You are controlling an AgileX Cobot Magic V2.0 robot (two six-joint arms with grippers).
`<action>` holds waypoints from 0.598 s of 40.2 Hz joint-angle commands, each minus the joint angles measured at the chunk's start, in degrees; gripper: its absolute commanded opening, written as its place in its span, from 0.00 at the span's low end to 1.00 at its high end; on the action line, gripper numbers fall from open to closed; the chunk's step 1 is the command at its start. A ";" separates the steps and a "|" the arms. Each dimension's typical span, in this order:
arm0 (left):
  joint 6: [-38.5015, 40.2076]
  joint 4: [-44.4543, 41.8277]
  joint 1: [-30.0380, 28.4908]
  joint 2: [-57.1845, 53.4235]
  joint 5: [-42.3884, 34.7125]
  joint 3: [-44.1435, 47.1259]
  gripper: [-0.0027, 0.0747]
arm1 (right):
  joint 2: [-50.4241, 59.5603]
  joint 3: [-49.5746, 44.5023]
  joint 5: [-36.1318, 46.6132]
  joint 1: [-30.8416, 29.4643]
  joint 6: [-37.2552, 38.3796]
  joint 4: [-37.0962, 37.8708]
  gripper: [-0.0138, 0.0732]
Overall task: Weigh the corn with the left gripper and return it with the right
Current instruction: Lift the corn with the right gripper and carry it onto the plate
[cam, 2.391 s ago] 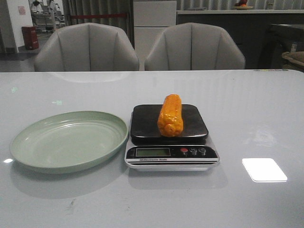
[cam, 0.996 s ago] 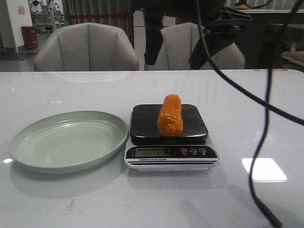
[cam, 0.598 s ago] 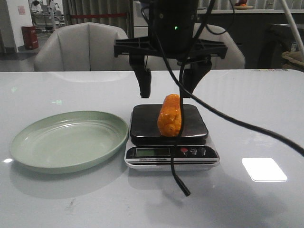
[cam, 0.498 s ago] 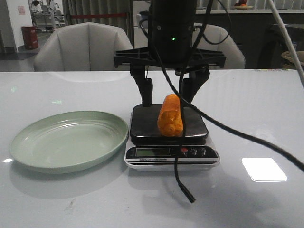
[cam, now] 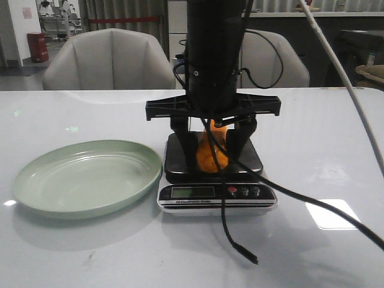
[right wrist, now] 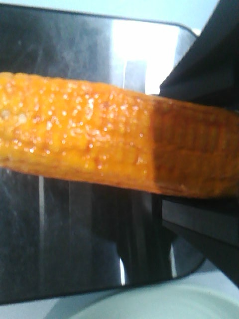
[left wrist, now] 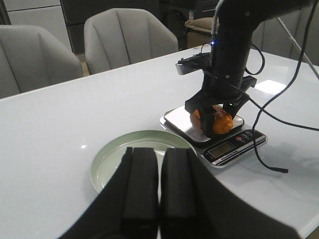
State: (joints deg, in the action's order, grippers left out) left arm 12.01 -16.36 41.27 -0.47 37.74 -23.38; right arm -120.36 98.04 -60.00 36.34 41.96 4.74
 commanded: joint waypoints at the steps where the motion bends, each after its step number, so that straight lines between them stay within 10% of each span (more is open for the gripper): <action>1: 0.28 -0.29 0.08 -0.89 -4.83 -1.30 0.19 | 3.32 4.29 1.27 -0.26 -0.12 -2.48 0.34; 24: 0.28 -0.29 0.08 -0.89 -4.83 -1.30 0.19 | -4.06 14.11 8.50 8.78 -5.02 -12.12 0.36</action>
State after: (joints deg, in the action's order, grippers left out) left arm 12.01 -16.36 41.27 -0.47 37.74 -23.38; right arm -126.81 110.22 -53.73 44.84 37.52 -6.41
